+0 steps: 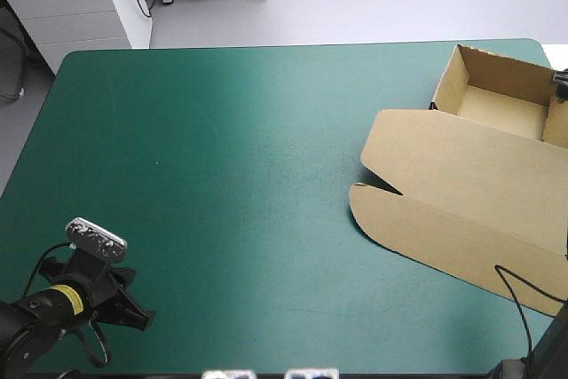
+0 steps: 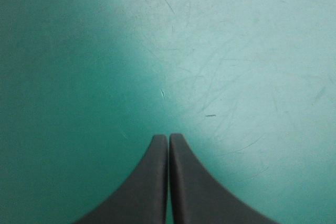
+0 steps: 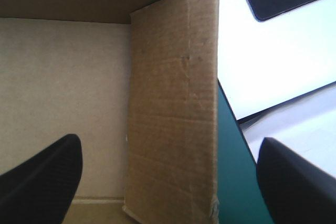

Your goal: Fold the box

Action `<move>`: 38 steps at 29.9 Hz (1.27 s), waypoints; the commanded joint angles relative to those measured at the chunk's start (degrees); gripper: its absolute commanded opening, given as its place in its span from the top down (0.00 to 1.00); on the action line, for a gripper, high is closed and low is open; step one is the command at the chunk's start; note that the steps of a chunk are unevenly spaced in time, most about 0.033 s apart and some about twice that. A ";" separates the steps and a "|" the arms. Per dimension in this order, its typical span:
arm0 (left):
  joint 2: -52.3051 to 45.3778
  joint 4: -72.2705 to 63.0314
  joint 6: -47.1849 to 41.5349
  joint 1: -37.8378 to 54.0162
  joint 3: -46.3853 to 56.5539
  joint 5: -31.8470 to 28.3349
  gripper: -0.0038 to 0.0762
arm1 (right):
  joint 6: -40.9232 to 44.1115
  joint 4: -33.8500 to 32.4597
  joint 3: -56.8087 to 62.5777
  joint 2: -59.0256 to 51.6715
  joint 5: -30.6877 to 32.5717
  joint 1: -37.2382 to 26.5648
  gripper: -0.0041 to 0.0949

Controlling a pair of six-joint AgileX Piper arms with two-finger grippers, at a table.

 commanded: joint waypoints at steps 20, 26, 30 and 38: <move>0.05 -0.19 -0.25 0.02 -1.30 -5.83 0.96 | -8.79 15.71 -1.84 -11.78 3.67 12.89 0.97; 0.05 0.18 -0.25 0.02 -1.30 -5.93 0.96 | -8.56 12.54 -1.74 -16.17 3.67 24.53 0.97; 0.05 0.41 -0.25 0.02 -1.30 -5.93 0.96 | -7.64 9.90 -1.47 -19.46 3.67 31.98 0.97; 0.05 0.44 -0.25 0.02 -1.30 -6.64 0.96 | -7.02 7.13 8.96 -31.05 3.67 43.16 0.97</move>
